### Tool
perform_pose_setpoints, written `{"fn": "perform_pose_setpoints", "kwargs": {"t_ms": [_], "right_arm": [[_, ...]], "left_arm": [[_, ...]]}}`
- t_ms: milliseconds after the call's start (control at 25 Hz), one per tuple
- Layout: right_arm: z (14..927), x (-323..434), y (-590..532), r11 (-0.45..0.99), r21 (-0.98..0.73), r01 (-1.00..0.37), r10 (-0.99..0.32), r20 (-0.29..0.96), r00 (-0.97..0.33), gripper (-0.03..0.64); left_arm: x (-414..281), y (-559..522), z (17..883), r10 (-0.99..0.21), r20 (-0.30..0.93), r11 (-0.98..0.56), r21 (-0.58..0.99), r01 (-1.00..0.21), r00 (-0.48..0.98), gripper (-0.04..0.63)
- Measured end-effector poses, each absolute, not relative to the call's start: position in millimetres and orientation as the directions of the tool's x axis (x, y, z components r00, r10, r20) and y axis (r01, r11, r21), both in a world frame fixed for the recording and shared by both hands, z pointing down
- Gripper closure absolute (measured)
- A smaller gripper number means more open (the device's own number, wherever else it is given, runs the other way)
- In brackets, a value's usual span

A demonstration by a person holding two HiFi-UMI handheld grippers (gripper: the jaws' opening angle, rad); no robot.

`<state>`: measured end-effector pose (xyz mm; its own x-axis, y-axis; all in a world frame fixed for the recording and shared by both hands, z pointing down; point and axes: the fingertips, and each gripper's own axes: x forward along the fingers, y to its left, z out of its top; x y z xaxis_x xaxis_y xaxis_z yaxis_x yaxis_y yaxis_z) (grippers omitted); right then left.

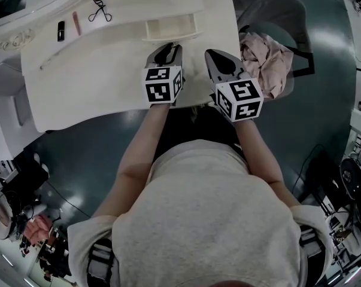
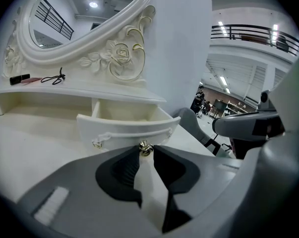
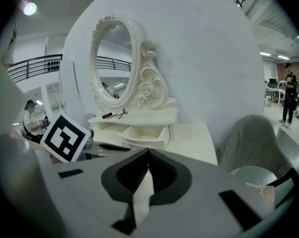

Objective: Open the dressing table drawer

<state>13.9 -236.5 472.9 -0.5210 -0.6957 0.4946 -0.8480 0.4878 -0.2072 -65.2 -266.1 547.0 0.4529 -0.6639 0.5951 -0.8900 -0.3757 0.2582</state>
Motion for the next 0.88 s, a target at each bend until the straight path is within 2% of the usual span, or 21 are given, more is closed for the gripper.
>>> {"fn": "perform_pose_setpoints", "kwargs": {"t_ms": [400,600,880], "right_arm": [[470,16,-235,0.462,-0.2,-0.864,-0.718,0.488,-0.497,0.609],[465,14,-236,0.456,-0.193,-0.869,-0.726,0.483,-0.489,0.609],[446,7,-242,0.502,-0.191,-0.843,-0.723,0.443,-0.531,0.609]], "left_arm": [[-64,-262,545,-0.667,0.582,-0.384,0.266,-0.884,0.465,0.5],[-64,-258,536,-0.659,0.572,-0.395,0.289,-0.872,0.488,0.468],[-75,-257,509,-0.695,0.515,-0.402,0.299,-0.866,0.501,0.468]]}}
